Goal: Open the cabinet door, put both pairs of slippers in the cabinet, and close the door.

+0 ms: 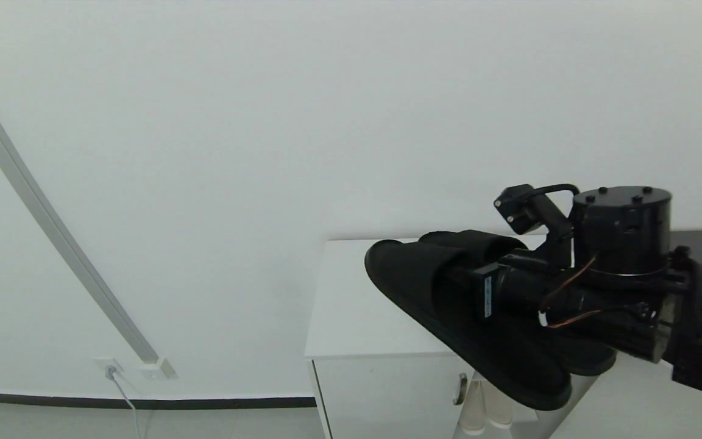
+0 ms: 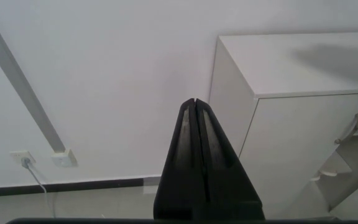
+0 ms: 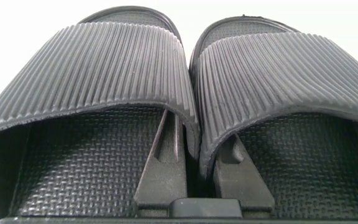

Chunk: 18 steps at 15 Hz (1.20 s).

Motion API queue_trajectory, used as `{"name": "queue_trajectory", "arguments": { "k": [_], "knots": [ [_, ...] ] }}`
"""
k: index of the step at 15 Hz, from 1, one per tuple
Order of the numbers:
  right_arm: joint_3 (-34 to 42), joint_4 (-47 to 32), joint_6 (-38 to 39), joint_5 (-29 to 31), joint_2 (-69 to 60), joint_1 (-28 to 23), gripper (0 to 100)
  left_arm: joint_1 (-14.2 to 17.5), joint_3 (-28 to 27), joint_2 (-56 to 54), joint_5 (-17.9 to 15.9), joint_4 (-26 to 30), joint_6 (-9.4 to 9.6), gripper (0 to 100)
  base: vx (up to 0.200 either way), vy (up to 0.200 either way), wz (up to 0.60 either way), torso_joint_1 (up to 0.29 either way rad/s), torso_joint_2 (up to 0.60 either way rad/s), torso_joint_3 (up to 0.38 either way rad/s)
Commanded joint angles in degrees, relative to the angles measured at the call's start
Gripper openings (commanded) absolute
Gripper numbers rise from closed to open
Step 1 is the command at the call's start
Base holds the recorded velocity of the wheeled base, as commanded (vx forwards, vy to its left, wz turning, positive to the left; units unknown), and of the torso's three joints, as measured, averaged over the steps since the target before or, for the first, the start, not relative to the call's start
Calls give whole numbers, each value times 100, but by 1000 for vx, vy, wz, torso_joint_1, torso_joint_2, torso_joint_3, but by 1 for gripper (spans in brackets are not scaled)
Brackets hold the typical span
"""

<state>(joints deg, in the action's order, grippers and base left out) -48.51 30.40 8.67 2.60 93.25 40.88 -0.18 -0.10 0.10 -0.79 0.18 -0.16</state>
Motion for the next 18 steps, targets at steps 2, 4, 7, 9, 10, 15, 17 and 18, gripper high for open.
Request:
{"name": "queue_trajectory", "arguments": {
  "k": [2,4,7,9,10,15,17,18],
  "knots": [
    [-1,-61,-5,-75,-544,-1,0,9,10,8,-9,-1,-2,0,0,0,0,0,0,0],
    [8,-61,-5,-75,-509,-1,0,1,1,8,-9,-1,-2,0,0,0,0,0,0,0],
    [8,-61,-14,-66,-492,-1,0,1,1,-1,0,-1,-11,0,0,0,0,0,0,0],
    [25,-70,-14,-66,-474,-1,0,1,1,8,0,-1,-11,0,-200,0,0,2,5,2],
    [34,-70,-23,-66,-465,8,0,1,1,8,0,-1,-11,0,-200,0,0,-2,7,2],
    [34,-61,-23,-49,-360,8,0,1,1,8,0,-1,-11,0,-200,0,0,6,2,5],
    [69,-61,-32,-40,-342,8,0,1,1,8,0,-1,-11,0,-100,0,0,-6,-1,4],
    [96,-61,-23,-40,-333,8,0,9,1,8,-9,-1,-11,0,0,0,0,0,0,0]
  ]
}}
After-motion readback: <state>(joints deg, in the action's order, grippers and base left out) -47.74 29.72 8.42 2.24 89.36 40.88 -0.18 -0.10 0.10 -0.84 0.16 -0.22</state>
